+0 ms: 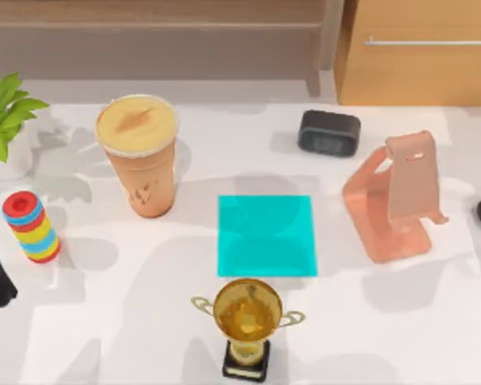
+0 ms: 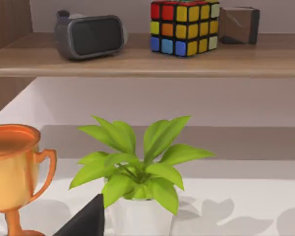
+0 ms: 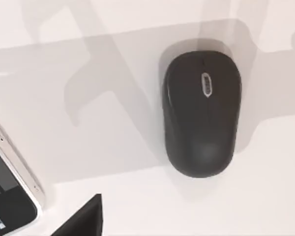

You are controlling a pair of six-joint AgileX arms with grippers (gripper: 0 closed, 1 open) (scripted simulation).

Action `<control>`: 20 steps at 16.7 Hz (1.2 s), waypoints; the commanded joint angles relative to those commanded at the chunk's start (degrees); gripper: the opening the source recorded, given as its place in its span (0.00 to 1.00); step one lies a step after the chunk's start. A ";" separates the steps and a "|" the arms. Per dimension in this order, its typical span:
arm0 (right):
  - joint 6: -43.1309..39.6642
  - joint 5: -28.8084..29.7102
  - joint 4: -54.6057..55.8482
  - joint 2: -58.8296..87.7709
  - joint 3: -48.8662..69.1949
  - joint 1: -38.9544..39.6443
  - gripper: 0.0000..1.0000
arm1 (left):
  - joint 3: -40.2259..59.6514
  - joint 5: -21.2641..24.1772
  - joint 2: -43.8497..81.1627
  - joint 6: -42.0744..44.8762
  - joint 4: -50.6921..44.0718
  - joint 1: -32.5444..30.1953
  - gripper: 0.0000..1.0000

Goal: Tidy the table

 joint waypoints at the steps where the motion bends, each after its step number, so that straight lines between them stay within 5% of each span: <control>1: -1.91 0.22 -1.46 2.78 2.18 -0.38 1.00 | 0.00 0.00 0.00 0.00 0.00 0.00 1.00; 11: -5.47 0.67 -3.26 8.36 5.58 -0.93 1.00 | 0.00 0.00 0.00 0.00 0.00 0.00 1.00; 20: -5.42 0.73 13.94 14.25 -5.55 -1.03 1.00 | 0.00 0.00 0.00 0.00 0.00 0.00 1.00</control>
